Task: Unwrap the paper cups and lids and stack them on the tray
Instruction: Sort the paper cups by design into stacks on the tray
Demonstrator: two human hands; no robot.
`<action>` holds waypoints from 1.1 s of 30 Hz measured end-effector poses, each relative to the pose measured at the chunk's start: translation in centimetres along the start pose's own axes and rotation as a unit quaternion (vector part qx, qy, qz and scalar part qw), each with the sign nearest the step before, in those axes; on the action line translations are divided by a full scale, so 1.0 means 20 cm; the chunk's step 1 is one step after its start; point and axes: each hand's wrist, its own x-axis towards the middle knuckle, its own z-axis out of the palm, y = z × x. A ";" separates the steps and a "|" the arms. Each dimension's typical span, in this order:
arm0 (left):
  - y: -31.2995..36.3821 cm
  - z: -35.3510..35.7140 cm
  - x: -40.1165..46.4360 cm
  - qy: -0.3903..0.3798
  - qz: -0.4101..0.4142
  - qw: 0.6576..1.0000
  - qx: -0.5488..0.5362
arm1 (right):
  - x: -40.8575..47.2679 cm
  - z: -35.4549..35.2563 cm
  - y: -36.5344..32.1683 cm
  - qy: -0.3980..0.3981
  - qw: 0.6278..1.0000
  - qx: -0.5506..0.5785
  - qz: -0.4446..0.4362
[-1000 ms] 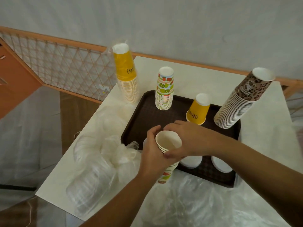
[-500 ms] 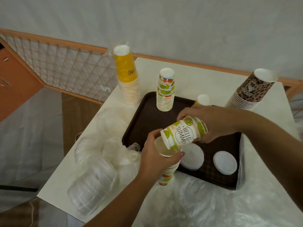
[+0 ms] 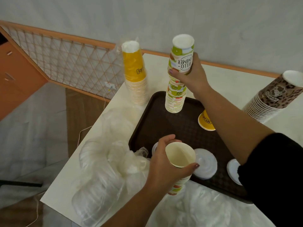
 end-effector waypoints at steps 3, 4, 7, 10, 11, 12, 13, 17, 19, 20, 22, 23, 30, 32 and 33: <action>0.00 0.00 0.01 -0.006 0.000 1.000 0.002 | 0.04 0.02 0.07 0.004 0.999 0.026 0.027; 0.00 0.00 0.01 -0.009 -0.004 1.000 0.002 | 0.04 0.03 0.08 0.008 0.999 0.027 0.031; 0.00 0.00 0.01 -0.017 -0.006 1.000 0.007 | 0.03 0.04 0.09 0.025 0.999 0.023 0.025; 0.00 -0.01 0.01 -0.017 -0.005 1.000 0.007 | 0.02 0.05 0.08 0.035 0.998 -0.030 -0.046; 0.00 -0.01 0.01 -0.017 -0.005 1.000 0.007 | 0.03 0.05 0.08 0.025 0.995 -0.070 -0.062; 0.01 -0.01 0.01 -0.017 -0.003 1.000 0.007 | 0.03 0.06 0.08 0.013 0.991 -0.116 -0.069; 0.01 -0.01 0.01 -0.017 -0.001 1.000 0.008 | 0.03 0.06 0.09 0.006 0.985 -0.162 -0.067; 0.02 -0.01 0.01 -0.021 0.002 1.000 0.015 | -0.07 0.04 0.01 0.051 0.972 -0.205 -0.102; 0.03 0.00 0.01 -0.018 0.005 1.000 0.015 | -0.19 0.00 -0.09 -0.005 0.973 -0.206 -0.104; 0.03 0.00 0.01 -0.017 0.009 1.000 0.015 | -0.27 -0.03 -0.14 -0.068 0.967 -0.227 -0.089; 0.03 0.01 0.00 -0.012 0.015 1.000 0.014 | -0.44 -0.08 -0.19 -0.215 0.937 -0.271 -0.043; 0.03 0.01 0.00 -0.008 0.017 1.000 0.015 | -0.53 -0.11 -0.21 -0.281 0.916 -0.286 -0.020; 0.03 0.05 -0.03 -0.012 0.002 1.000 0.018 | -0.83 -0.16 -0.20 -0.428 0.829 -0.360 0.020; 0.03 0.06 -0.03 -0.020 0.001 0.999 0.028 | -0.86 -0.16 -0.20 -0.405 0.841 -0.360 -0.002; 0.04 0.07 -0.04 -0.024 0.002 0.999 0.045 | -0.86 -0.17 -0.20 -0.393 0.849 -0.353 -0.004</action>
